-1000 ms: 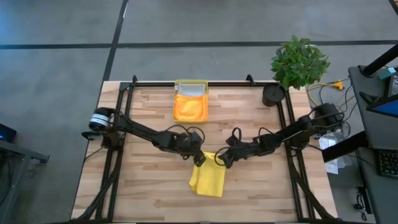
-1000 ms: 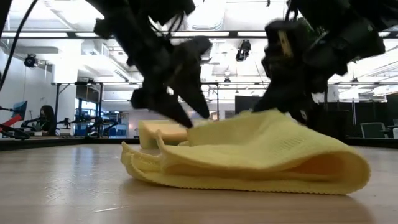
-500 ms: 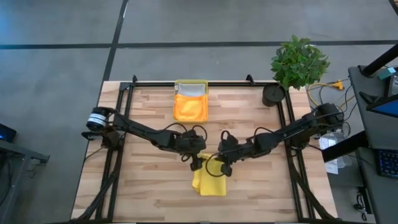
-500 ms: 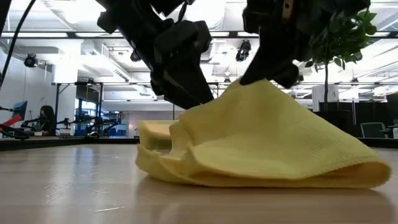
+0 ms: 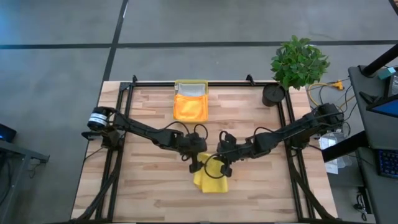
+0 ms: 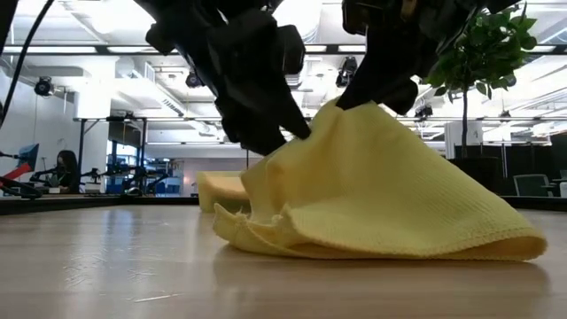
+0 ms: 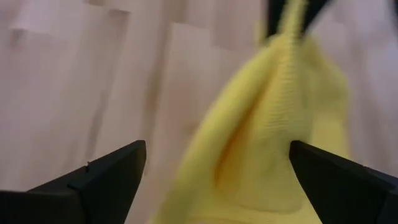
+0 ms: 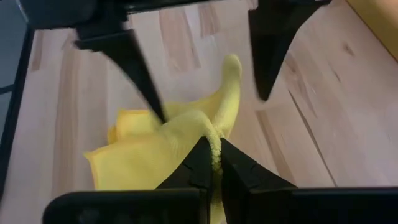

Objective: Fold microfiber towels
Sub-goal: Stack the folded yellow microfiber cloth on top of the gray microfiber cloth

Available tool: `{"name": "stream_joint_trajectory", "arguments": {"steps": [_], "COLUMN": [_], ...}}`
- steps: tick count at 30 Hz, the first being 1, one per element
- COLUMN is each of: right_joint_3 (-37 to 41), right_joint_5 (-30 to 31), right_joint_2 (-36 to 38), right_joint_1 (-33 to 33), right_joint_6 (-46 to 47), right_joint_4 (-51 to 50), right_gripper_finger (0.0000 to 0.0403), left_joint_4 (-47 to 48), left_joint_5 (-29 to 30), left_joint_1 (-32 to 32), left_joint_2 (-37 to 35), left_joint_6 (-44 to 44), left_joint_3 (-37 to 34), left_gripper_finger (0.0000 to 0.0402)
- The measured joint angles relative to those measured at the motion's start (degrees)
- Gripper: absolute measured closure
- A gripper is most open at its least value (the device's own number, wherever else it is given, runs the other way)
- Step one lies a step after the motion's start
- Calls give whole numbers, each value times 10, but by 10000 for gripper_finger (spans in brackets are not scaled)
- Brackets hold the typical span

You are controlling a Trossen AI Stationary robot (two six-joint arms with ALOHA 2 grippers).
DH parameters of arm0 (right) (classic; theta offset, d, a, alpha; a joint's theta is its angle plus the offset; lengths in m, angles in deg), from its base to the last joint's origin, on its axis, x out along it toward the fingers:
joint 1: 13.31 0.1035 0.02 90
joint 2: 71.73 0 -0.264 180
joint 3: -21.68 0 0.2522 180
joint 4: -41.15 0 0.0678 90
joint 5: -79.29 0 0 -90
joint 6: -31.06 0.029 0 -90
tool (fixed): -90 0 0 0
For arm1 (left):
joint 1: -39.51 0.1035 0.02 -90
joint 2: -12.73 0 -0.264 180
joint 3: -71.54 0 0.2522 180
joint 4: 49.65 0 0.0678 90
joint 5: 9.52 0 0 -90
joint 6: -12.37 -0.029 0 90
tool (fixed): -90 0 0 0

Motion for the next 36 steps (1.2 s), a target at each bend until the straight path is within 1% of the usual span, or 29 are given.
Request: {"name": "stream_joint_trajectory", "arguments": {"steps": [3,7,9,14,18,21,24,26,36], "right_joint_3": [-1,-3,-3,-3,-3,-3,-3,-3,-3], "right_joint_5": [0,1,1,15,15,16,16,16,16], "right_joint_2": [0,0,0,0,0,0,0,0,0], "right_joint_1": [0,0,0,0,0,0,0,0,0], "right_joint_6": [0,0,0,0,0,0,0,0,0], "right_joint_4": [4,9,7,8,8,8,7,7,5], "right_gripper_finger": [394,394,394,394,394,394,394,394,394], "left_joint_4": [-22,-60,-65,-65,-64,-63,-63,-62,-37], "left_joint_5": [-38,-43,-51,-97,-129,-155,-158,-159,-159], "left_joint_1": [1,1,1,3,9,15,16,17,29], "left_joint_2": [0,0,0,0,6,16,23,25,19], "left_joint_6": [-3,-1,0,3,49,62,75,77,78], "left_joint_3": [0,-2,-2,-2,-3,-3,-3,-3,-3], "left_gripper_finger": [17,17,17,17,18,34,72,107,316]}}
